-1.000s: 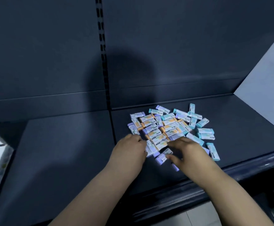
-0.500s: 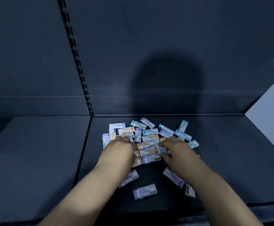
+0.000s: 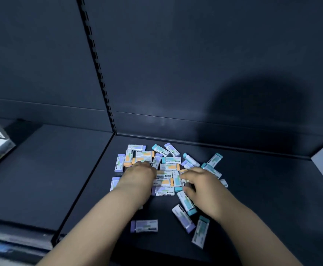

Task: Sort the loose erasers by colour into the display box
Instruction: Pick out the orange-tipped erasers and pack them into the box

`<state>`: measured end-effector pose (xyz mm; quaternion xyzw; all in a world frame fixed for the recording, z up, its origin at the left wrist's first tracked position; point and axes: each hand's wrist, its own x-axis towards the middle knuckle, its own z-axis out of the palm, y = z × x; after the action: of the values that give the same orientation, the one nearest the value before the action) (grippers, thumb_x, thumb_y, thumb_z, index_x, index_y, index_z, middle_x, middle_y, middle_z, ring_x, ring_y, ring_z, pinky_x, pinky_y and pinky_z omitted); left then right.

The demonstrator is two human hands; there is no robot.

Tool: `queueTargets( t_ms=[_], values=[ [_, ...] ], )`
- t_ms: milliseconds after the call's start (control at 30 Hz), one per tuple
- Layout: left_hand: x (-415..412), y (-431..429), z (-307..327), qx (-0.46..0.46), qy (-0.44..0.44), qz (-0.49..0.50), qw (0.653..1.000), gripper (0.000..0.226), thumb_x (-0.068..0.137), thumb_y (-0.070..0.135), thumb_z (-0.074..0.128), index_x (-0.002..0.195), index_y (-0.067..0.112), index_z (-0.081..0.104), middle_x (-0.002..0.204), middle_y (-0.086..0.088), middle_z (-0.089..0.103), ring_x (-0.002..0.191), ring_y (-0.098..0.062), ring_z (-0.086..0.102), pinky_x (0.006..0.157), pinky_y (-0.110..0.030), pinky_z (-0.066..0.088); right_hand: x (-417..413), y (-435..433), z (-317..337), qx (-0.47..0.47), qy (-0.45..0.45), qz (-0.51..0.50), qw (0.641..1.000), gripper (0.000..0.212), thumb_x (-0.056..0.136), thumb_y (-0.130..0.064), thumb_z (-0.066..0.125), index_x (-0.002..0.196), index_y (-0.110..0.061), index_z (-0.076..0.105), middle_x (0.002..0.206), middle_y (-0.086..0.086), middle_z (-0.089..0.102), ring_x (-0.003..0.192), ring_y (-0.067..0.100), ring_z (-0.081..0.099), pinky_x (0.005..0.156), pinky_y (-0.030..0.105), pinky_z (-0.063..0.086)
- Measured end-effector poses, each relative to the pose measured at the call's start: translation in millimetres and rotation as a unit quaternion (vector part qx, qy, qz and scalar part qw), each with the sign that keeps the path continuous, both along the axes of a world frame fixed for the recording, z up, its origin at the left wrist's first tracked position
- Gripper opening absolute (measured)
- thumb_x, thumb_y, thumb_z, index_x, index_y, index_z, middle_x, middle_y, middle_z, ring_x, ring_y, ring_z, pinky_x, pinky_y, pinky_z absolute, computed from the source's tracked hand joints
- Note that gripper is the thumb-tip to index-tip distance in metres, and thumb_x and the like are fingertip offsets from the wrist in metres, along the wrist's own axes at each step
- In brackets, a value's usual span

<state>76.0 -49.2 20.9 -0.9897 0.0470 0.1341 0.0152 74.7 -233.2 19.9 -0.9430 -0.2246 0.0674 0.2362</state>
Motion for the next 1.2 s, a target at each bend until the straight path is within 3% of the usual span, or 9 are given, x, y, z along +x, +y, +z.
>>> queueTargets(
  t_ms=[267,633,767,933,1100,1200],
  values=[
    [5.0,3.5,-1.9,-0.023,0.007,-0.016,1.0,0.036,0.091,0.008,0.051,0.126,0.013,0.05,0.127,-0.006,0.045,0.121,-0.024,0.04,0.098,-0.031,0.039,9.8,20.3,-3.0,-0.025,-0.015,0.018,0.999,0.035,0.091,-0.017,0.053,0.126,-0.018,0.055,0.122,-0.001,0.054,0.113,0.016,0.051,0.097,0.028,0.041],
    [1.1,1.6,-1.5,-0.056,0.007,-0.033,0.998,0.034,0.095,0.026,0.048,0.125,0.01,0.046,0.128,-0.01,0.041,0.121,-0.026,0.037,0.098,-0.032,0.034,19.8,29.3,-6.8,-0.055,-0.033,0.055,0.996,0.027,0.09,-0.023,0.057,0.116,-0.018,0.062,0.116,-0.002,0.056,0.112,0.014,0.048,0.095,0.029,0.042],
    [1.8,2.6,4.5,-0.144,-0.006,0.012,0.99,0.026,0.092,0.02,0.051,0.117,0.014,0.049,0.117,-0.007,0.053,0.109,-0.024,0.049,0.088,-0.031,0.041,22.3,27.9,-5.9,-0.044,-0.03,0.066,0.996,0.031,0.088,-0.027,0.059,0.119,-0.02,0.06,0.117,-0.004,0.055,0.112,0.013,0.048,0.095,0.027,0.041],
    [1.5,11.5,11.4,-0.276,-0.065,0.029,0.958,0.012,0.088,0.015,0.058,0.099,0.021,0.055,0.085,0.008,0.049,0.082,-0.017,0.051,0.071,-0.026,0.042,22.0,29.0,-1.1,-0.002,-0.03,0.032,0.999,0.02,0.086,-0.03,0.061,0.104,-0.024,0.061,0.102,-0.006,0.06,0.094,0.012,0.055,0.081,0.026,0.045],
    [-2.5,19.0,13.9,-0.261,-0.189,-0.016,0.946,0.014,0.087,0.018,0.061,0.1,0.021,0.061,0.096,0.005,0.056,0.095,-0.016,0.05,0.075,-0.02,0.034,17.4,36.9,3.1,0.092,-0.073,-0.005,0.993,0.011,0.08,-0.023,0.063,0.09,-0.022,0.06,0.082,-0.011,0.052,0.075,0.011,0.052,0.074,0.034,0.049],
    [-6.8,21.2,11.3,-0.249,-0.207,-0.04,0.945,0.017,0.084,0.023,0.064,0.101,0.021,0.064,0.099,0.002,0.063,0.097,-0.019,0.054,0.082,-0.025,0.04,11.3,43.8,5.8,0.127,-0.101,0.016,0.987,0.012,0.076,-0.025,0.07,0.084,-0.021,0.062,0.076,-0.017,0.047,0.069,0.002,0.05,0.068,0.023,0.047]
  ],
)
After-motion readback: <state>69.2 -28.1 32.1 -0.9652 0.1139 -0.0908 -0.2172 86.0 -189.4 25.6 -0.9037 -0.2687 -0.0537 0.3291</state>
